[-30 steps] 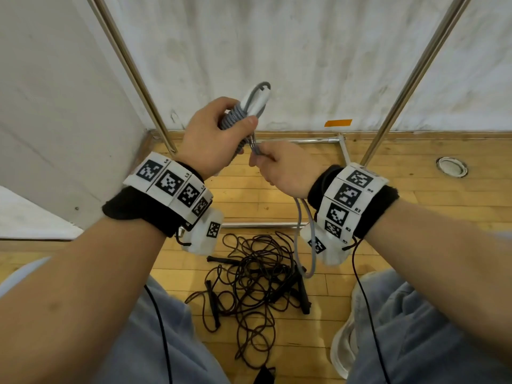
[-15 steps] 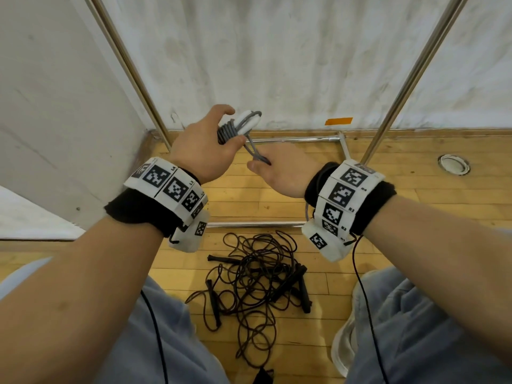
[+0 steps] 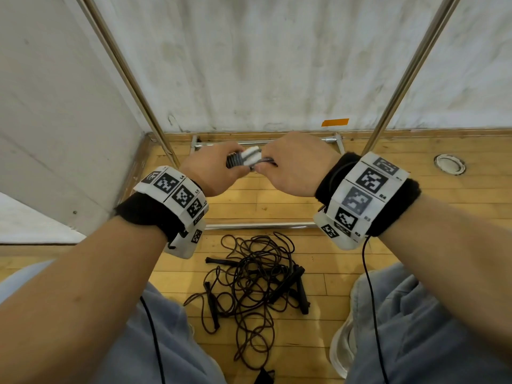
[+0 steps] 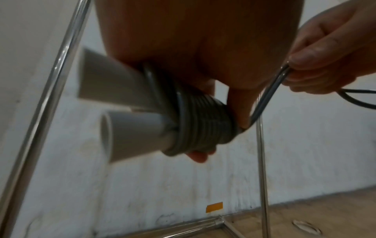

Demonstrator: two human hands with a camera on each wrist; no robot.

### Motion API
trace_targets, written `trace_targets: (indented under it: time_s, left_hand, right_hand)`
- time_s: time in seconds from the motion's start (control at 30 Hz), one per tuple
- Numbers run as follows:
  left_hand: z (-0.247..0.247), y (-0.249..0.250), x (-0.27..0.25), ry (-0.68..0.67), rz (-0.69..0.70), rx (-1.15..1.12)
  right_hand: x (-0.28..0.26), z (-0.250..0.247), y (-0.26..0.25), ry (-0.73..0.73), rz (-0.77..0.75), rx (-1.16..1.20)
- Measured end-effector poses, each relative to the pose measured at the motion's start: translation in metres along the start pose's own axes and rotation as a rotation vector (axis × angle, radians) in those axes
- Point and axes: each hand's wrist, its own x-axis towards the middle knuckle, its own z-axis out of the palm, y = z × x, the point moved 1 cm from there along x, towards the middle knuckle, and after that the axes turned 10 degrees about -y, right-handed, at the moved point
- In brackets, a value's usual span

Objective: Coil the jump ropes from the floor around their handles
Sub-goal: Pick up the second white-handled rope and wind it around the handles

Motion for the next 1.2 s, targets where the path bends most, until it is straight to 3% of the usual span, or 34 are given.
trace_targets:
  time_s: [0.13, 0.23, 0.37, 0.57, 0.8, 0.93, 1.0, 1.1, 1.2]
  left_hand:
    - [0.004, 0.013, -0.007, -0.177, 0.133, -0.004]
    - [0.002, 0.024, -0.013, -0.196, 0.183, -0.027]
    - [-0.001, 0.032, -0.023, -0.157, 0.223, -0.122]
    - [-0.001, 0.038, -0.029, -0.002, 0.17, -0.25]
    - [-0.012, 0.046, -0.038, 0.111, 0.252, -0.355]
    - [-0.02, 0.044, -0.04, 0.154, 0.231, -0.447]
    - [-0.023, 0.043, -0.039, 0.21, 0.216, -0.536]
    - [-0.028, 0.04, -0.036, 0.297, 0.177, -0.63]
    - [-0.032, 0.036, -0.031, 0.325, 0.128, -0.673]
  right_hand:
    - [-0.001, -0.004, 0.011, 0.064, -0.004, 0.093]
    - [0.002, -0.005, 0.016, 0.104, -0.014, 0.181]
    - [0.007, -0.006, 0.02, 0.118, -0.033, 0.23]
    - [0.013, -0.011, 0.027, 0.137, -0.012, 0.366]
    - [0.015, -0.003, 0.036, 0.006, 0.057, 0.934]
    - [0.02, 0.015, 0.025, -0.08, 0.056, 1.391]
    - [0.021, 0.018, 0.021, -0.08, 0.04, 1.496]
    - [0.021, 0.015, 0.013, 0.055, 0.013, 1.381]
    - [0.02, 0.011, 0.001, 0.205, -0.001, 0.955]
